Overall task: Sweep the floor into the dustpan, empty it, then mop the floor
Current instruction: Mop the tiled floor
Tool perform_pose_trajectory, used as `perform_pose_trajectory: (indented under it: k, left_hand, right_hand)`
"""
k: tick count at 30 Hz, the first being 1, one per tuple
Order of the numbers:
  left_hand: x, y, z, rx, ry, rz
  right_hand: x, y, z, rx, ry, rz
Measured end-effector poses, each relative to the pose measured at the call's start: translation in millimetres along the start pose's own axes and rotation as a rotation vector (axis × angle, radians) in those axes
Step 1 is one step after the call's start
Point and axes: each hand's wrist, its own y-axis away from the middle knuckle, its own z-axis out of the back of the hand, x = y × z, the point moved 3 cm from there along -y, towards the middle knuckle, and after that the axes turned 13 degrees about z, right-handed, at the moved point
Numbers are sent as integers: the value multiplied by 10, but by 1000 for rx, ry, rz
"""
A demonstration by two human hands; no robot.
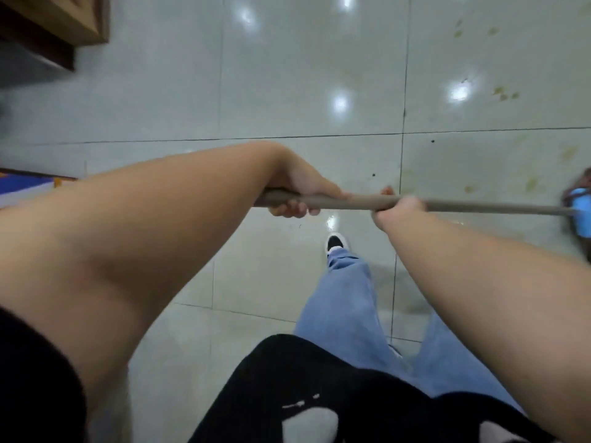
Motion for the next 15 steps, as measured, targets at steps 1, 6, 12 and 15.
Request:
perform_pose_trajectory:
  k: [1,6,12,15]
  left_hand:
    - [268,16,95,5,10,34]
    - [901,52,323,-23,18,139]
    - [624,63,318,-74,-28,122]
    - [399,51,164,-104,-35,113]
  right_hand:
    - [-235,126,-76,21,17,-36]
    - [-786,405,-285,62,57,-153]
    - [-557,257,-295,16,5,-182]
    - [-392,101,-177,0,-22,-198]
